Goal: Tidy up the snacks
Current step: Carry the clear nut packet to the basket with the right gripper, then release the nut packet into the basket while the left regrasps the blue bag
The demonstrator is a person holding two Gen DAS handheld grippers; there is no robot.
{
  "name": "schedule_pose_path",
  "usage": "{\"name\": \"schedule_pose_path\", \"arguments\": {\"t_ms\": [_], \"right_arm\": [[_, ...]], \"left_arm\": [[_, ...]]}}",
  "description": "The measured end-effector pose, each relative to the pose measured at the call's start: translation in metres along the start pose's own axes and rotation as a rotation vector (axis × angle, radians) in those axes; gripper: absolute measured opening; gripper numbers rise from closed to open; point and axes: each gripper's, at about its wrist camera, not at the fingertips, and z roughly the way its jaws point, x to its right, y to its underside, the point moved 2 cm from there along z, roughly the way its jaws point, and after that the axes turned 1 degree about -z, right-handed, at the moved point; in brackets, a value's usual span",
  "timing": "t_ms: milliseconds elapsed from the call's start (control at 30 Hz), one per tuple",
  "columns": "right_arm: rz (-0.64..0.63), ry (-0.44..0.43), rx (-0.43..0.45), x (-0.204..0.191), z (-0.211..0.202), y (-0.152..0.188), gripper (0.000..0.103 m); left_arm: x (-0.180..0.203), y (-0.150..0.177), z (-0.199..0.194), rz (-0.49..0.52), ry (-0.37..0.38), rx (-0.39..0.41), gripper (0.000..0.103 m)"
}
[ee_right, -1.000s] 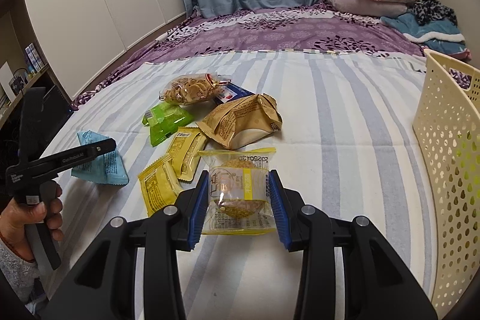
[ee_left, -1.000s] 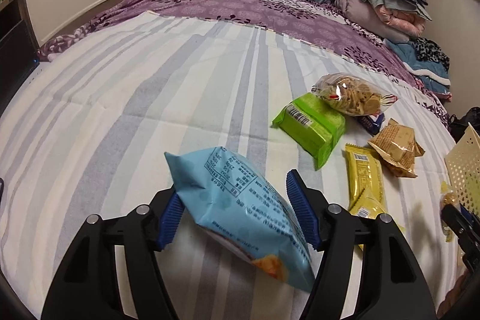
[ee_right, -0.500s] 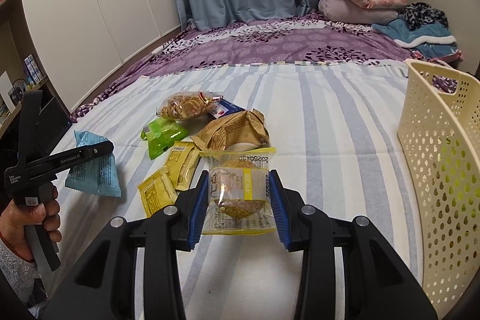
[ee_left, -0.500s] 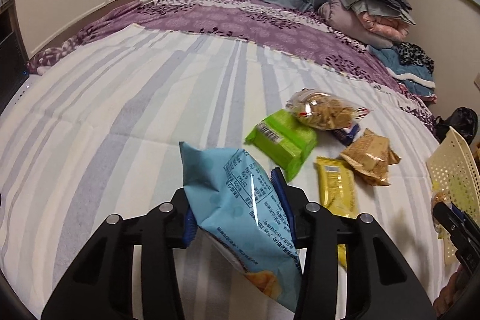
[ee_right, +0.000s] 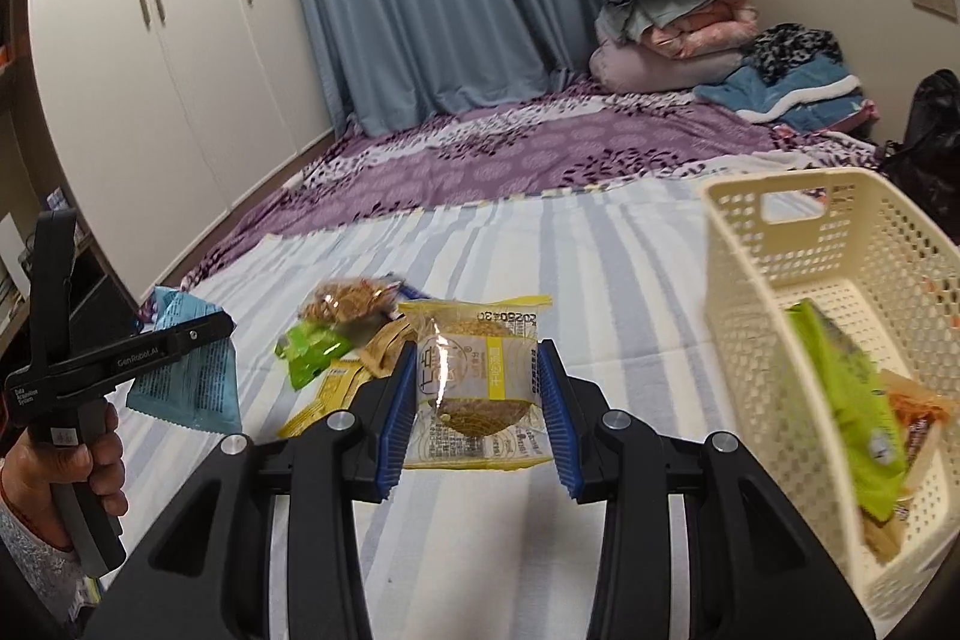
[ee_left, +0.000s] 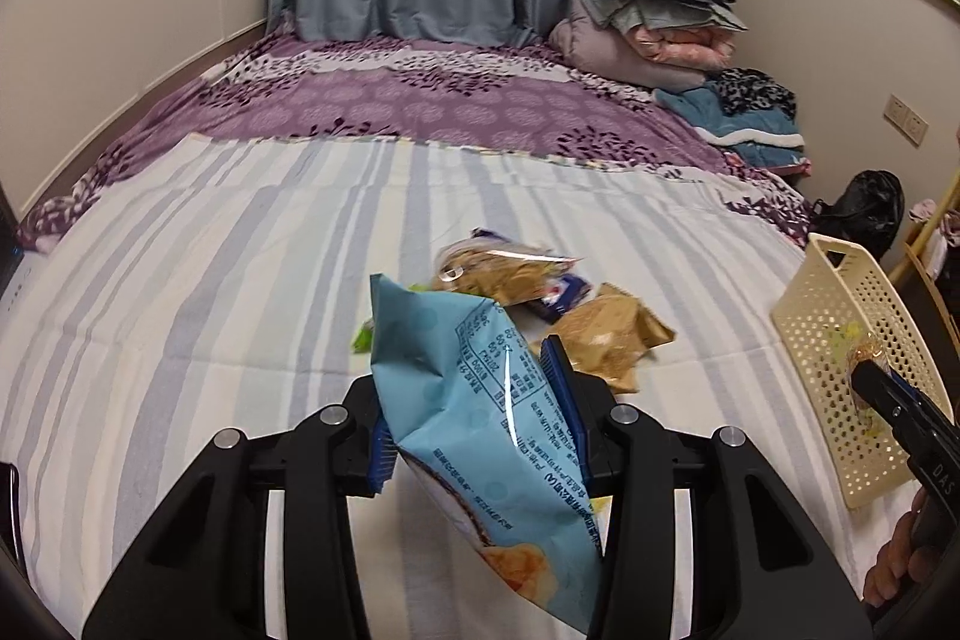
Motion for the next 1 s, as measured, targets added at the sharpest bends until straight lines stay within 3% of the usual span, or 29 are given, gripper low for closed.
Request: {"name": "schedule_pose_path", "arguments": {"t_ms": [333, 667, 767, 833, 933, 1000], "right_arm": [[0.098, 0.176, 0.112, 0.077, -0.055, -0.007, 0.039], [0.187, 0.388, 0.112, 0.150, -0.078, 0.011, 0.041], [0.212, 0.405, 0.142, 0.158, -0.087, 0.016, 0.062], [0.207, 0.425, 0.159, 0.156, -0.092, 0.017, 0.065], [0.214, 0.419, 0.169, 0.155, -0.091, 0.017, 0.066], [0.221, 0.413, 0.174, 0.154, -0.091, 0.018, 0.066]], "left_arm": [[0.077, -0.013, -0.008, 0.126, 0.090, 0.016, 0.044], [0.147, -0.015, -0.014, 0.237, 0.193, 0.026, 0.044], [0.155, -0.011, -0.013, 0.249, 0.196, 0.014, 0.044], [0.155, -0.007, -0.009, 0.251, 0.188, -0.002, 0.044], [0.151, 0.000, 0.003, 0.237, 0.175, -0.048, 0.056], [0.149, 0.007, 0.009, 0.233, 0.169, -0.069, 0.081]]}}
